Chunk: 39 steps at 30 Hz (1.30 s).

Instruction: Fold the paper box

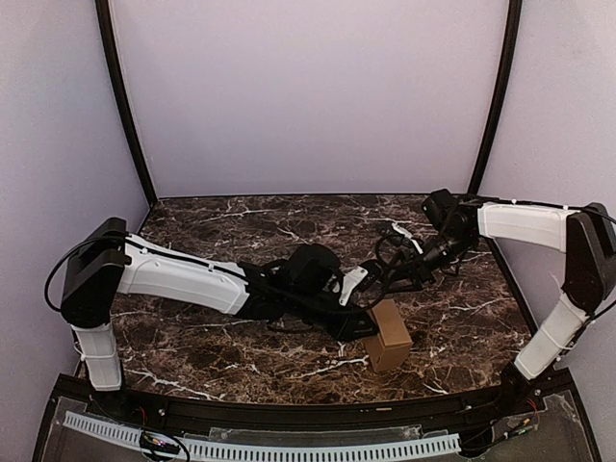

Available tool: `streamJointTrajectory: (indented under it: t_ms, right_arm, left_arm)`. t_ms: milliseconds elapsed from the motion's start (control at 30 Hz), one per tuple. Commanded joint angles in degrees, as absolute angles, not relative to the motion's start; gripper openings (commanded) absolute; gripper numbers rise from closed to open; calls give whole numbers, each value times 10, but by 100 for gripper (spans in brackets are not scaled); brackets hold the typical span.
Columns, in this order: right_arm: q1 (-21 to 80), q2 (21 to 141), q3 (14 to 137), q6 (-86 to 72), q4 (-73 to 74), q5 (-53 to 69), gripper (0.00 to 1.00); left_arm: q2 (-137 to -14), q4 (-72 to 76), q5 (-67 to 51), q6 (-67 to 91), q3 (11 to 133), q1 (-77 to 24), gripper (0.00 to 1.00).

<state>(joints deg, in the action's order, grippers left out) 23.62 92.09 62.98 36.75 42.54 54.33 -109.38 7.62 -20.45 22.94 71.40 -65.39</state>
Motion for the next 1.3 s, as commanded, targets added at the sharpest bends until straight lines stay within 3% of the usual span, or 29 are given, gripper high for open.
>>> streamJointTrajectory:
  t_ms: [0, 233, 433, 533, 733, 1267]
  right_arm:
    - [238, 921, 625, 390, 440, 564, 52]
    - [223, 920, 624, 373, 439, 546, 50]
    - [209, 901, 617, 368, 440, 533, 50]
    - [207, 886, 603, 373, 443, 523, 51]
    - [206, 889, 593, 378, 438, 529, 51]
    - [209, 966, 623, 382, 439, 589, 45]
  left_arm:
    - [-1111, 82, -200, 213, 727, -644, 26]
    - [-1149, 154, -196, 190, 740, -579, 26]
    - [-1135, 101, -168, 147, 760, -553, 27]
    - [-1106, 112, -183, 184, 732, -560, 31]
    - [-1059, 66, -81, 197, 726, -647, 41]
    - [-1132, 15, -96, 236, 801, -656, 39]
